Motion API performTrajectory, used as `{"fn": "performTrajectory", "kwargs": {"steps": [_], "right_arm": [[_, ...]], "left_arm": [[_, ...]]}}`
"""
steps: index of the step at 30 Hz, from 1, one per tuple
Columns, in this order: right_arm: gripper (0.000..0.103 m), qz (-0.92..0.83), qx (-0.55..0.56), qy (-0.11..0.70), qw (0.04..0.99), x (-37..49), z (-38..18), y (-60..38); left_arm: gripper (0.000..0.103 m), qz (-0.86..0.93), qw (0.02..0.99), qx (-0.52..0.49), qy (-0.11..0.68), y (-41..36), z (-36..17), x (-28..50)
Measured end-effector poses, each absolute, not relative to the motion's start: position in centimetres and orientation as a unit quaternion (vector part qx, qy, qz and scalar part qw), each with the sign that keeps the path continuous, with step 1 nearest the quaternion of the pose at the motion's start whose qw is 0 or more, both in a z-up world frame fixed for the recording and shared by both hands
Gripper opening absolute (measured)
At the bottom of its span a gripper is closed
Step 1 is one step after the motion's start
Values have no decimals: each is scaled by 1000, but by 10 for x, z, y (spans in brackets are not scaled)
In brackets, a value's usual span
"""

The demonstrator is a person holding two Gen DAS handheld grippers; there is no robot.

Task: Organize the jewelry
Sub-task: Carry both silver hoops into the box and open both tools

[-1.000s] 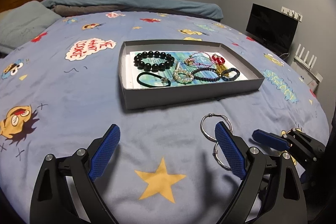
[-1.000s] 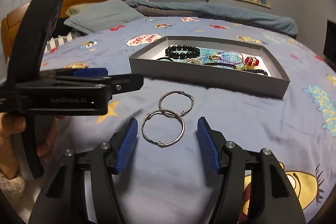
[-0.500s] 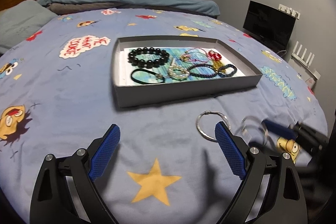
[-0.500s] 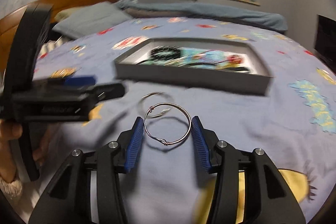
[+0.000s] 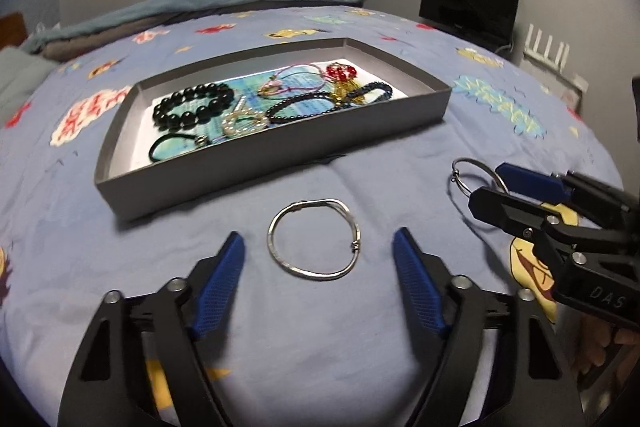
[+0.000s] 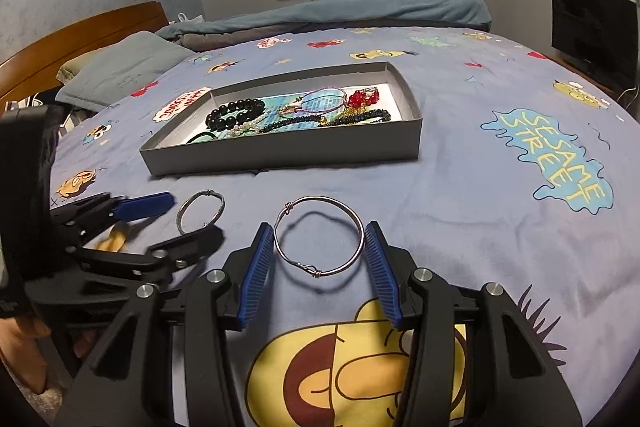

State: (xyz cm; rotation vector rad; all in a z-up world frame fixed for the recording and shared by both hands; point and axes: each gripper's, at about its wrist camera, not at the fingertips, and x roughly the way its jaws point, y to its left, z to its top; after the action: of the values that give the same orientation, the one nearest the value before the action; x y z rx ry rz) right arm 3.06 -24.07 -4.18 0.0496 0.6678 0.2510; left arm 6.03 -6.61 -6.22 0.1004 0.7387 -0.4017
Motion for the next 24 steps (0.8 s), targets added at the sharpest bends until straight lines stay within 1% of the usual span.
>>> {"fn": "performTrajectory", "kwargs": {"steps": [1, 3, 9, 15, 20, 24], "right_arm": [[48, 123, 24, 327, 937, 30, -42, -241], [48, 124, 25, 326, 937, 29, -42, -242], [48, 123, 32, 321, 938, 27, -39, -249], [48, 117, 34, 295, 948, 24, -31, -259], [48, 100, 27, 278, 955, 39, -19, -265], [48, 87, 23, 250, 964, 66, 4, -263]], "left_arm": [[64, -196, 911, 50, 359, -67, -63, 61], [49, -199, 910, 44, 360, -66, -62, 60], [48, -196, 915, 32, 352, -58, -55, 57], [48, -185, 925, 6, 332, -38, -31, 54], [48, -159, 938, 3, 310, -19, -7, 73], [48, -147, 944, -19, 294, -6, 13, 101]]}}
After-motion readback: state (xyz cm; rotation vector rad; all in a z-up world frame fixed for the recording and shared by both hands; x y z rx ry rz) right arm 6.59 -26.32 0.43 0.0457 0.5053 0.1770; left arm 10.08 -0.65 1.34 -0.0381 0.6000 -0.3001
